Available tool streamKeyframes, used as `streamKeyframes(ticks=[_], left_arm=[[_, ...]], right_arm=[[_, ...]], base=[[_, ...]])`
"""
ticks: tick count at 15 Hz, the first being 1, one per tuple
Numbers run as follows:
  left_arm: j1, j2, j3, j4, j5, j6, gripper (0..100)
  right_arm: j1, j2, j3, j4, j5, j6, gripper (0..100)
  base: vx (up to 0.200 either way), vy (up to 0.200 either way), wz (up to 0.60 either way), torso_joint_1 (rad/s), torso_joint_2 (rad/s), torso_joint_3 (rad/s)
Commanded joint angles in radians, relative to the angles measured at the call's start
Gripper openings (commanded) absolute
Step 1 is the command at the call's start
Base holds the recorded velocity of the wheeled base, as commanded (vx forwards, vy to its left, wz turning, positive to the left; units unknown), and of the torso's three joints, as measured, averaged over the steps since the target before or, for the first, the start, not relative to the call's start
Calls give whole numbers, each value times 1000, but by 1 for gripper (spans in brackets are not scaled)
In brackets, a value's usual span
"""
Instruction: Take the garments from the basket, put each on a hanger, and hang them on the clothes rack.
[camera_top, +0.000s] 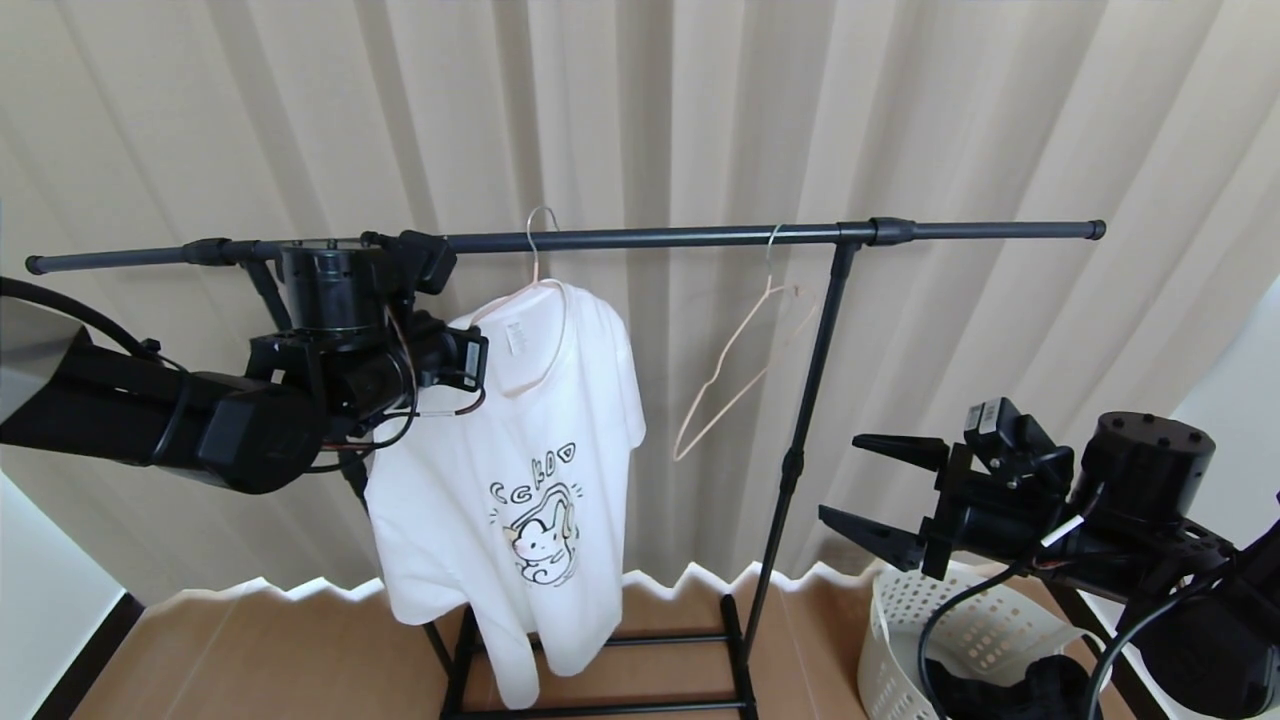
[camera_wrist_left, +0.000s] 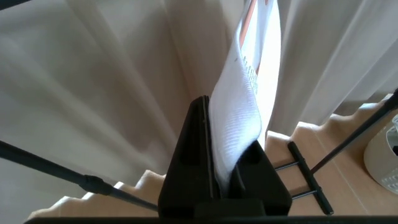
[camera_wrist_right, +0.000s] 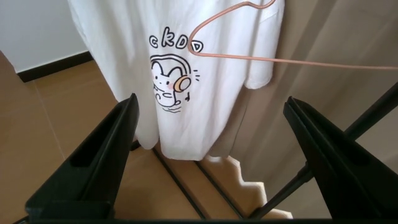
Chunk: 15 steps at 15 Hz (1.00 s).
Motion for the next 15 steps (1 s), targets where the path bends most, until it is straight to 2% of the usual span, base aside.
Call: streamKeyframes(ticks=[1, 6, 11, 13, 15], left_arm=[[0, -2, 2, -1, 0, -6, 100], [0, -25, 43, 3, 0, -7, 100], [2, -197, 227, 15, -1, -9, 100], [12, -313, 355, 12, -3, -15, 100], [25, -434, 470, 10, -3, -45, 100]], right_arm=[[0, -1, 0, 0, 0, 0, 100], [0, -1, -2, 0, 0, 1, 100], [-1, -36, -8, 7, -12, 3, 100], [2, -68, -23, 17, -115, 40, 100], [5, -134, -52, 53, -253, 155, 100]], base=[[0, 0, 0, 0, 0, 0], [0, 0, 0, 0, 0, 0], [0, 0, 0, 0, 0, 0], [0, 0, 0, 0, 0, 0], [0, 0, 0, 0, 0, 0]])
